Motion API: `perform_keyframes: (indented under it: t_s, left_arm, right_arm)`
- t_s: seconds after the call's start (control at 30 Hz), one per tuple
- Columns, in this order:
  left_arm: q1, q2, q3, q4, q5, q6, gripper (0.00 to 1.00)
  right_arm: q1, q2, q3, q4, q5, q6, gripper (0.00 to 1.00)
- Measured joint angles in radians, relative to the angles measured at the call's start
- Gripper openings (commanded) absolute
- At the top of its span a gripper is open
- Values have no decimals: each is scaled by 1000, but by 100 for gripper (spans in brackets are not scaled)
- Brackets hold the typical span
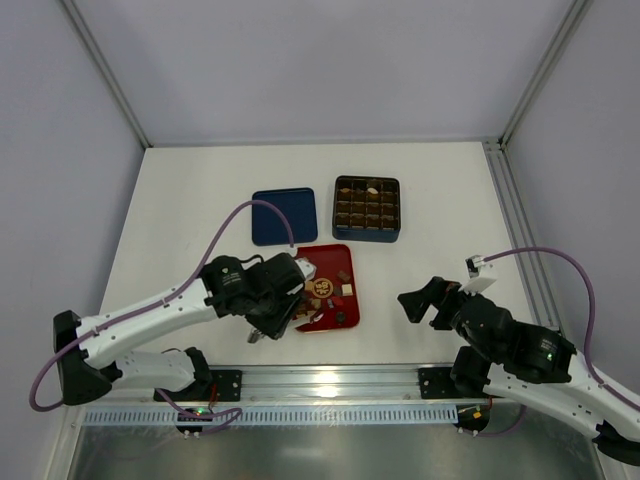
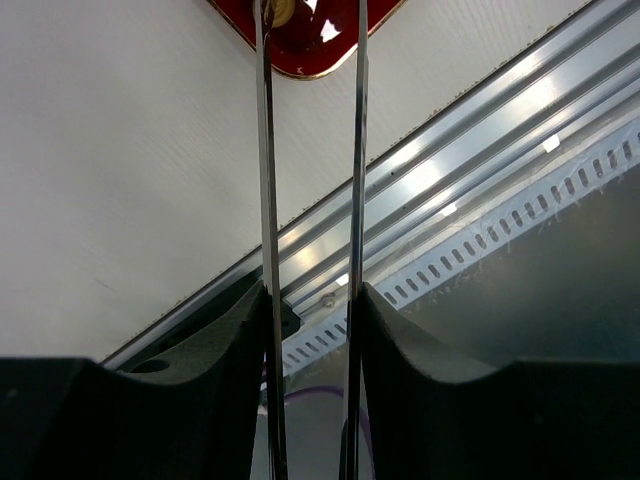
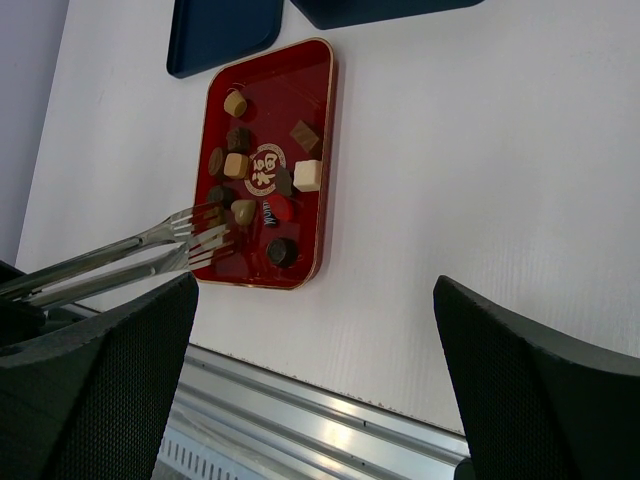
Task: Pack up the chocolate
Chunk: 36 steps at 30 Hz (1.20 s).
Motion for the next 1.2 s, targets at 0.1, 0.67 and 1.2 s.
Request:
perform_keyframes:
  t_s: [0.1,0.67,1.2]
  left_arm:
    - [-3,5,4,0,0,0,39]
    - [-11,25,13,-4,0,5,39]
    - [-35,61,33,-8,-3,10,38]
  right_arm:
    - [0,-5,0,-4,1,3,100]
    - [0,-6,-2,-8,1,4,100]
    - [0,-12,-7,-9,2,5,100]
